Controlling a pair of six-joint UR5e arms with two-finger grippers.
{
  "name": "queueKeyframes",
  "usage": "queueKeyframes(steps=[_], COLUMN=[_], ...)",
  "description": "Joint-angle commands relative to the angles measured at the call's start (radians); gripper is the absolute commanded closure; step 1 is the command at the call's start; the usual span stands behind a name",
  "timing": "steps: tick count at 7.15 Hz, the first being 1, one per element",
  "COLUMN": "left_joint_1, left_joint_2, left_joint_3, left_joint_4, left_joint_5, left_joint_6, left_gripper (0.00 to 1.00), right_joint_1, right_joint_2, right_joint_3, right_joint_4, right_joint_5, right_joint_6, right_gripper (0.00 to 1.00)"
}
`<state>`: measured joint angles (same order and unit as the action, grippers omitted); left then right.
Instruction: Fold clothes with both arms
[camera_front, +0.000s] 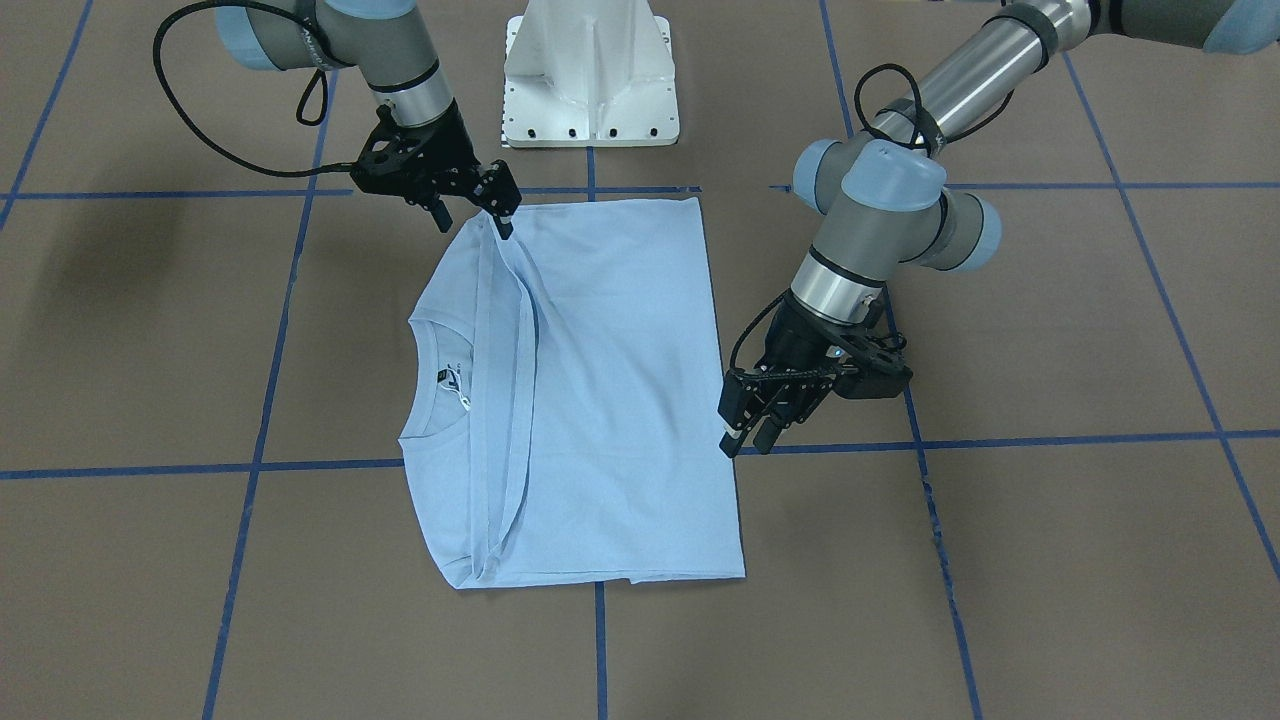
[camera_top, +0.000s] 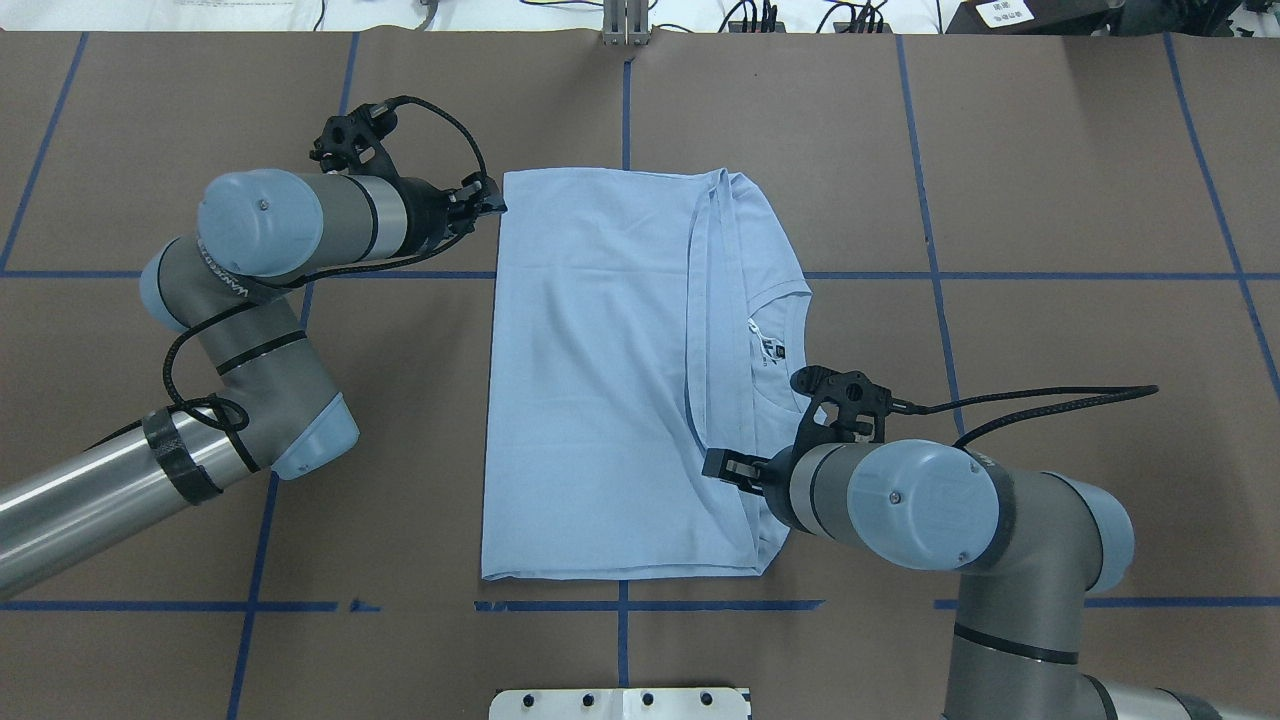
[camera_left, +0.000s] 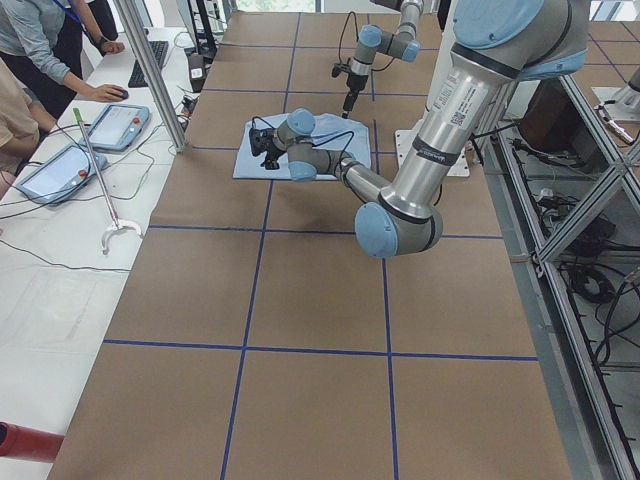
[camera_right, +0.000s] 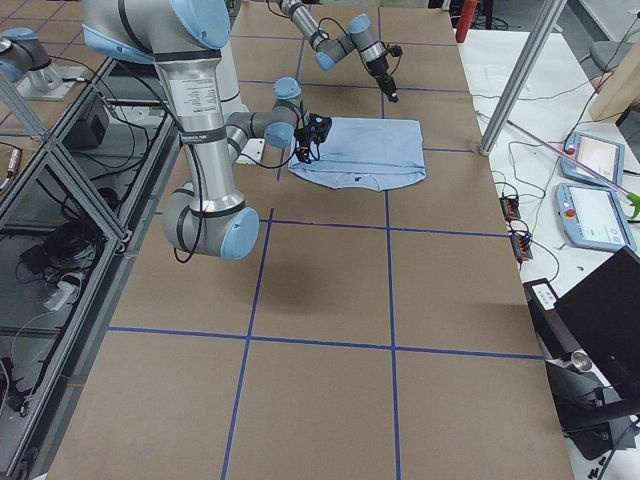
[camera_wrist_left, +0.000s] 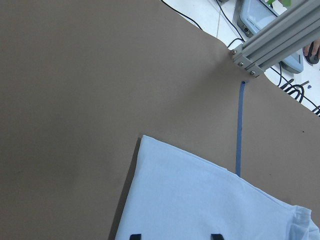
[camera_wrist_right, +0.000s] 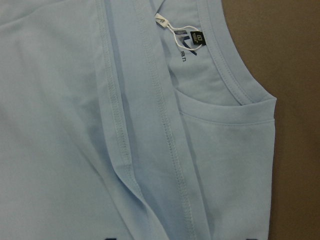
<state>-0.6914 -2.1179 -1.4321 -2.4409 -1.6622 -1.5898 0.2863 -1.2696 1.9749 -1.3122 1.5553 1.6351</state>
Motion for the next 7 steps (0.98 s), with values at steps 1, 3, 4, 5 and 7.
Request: queueKeyframes(steps=[1, 3, 4, 5, 7], left_joint_1=[0.003, 0.004, 0.004, 0.004, 0.004], left_joint_2=[0.013, 0.015, 0.015, 0.015, 0.015], left_joint_3=[-0.004, -0.002, -0.002, -0.004, -0.004], left_joint_4=[-0.001, -0.001, -0.001, -0.001, -0.001], left_joint_5=[-0.001, -0.001, -0.001, -0.001, 0.001], left_joint_6=[-0.001, -0.002, -0.002, -0.002, -0.002], left_gripper=[0.45, 0.45, 0.45, 0.45, 0.45], right_joint_1=[-0.019, -0.018, -0.016, -0.016, -0.016], right_joint_2=[0.036, 0.055, 0.053, 0.053, 0.053], right_joint_3=[-0.048, -0.056, -0.062, -0.065, -0.07], right_joint_4=[0.011, 0.011, 0.011, 0.011, 0.011], right_joint_5=[-0.021, -0.021, -0.021, -0.021, -0.02], right_joint_6=[-0.029, -0.015, -0.014, -0.014, -0.015], right_gripper=[0.12, 0.36, 0.47, 0.48, 0.49])
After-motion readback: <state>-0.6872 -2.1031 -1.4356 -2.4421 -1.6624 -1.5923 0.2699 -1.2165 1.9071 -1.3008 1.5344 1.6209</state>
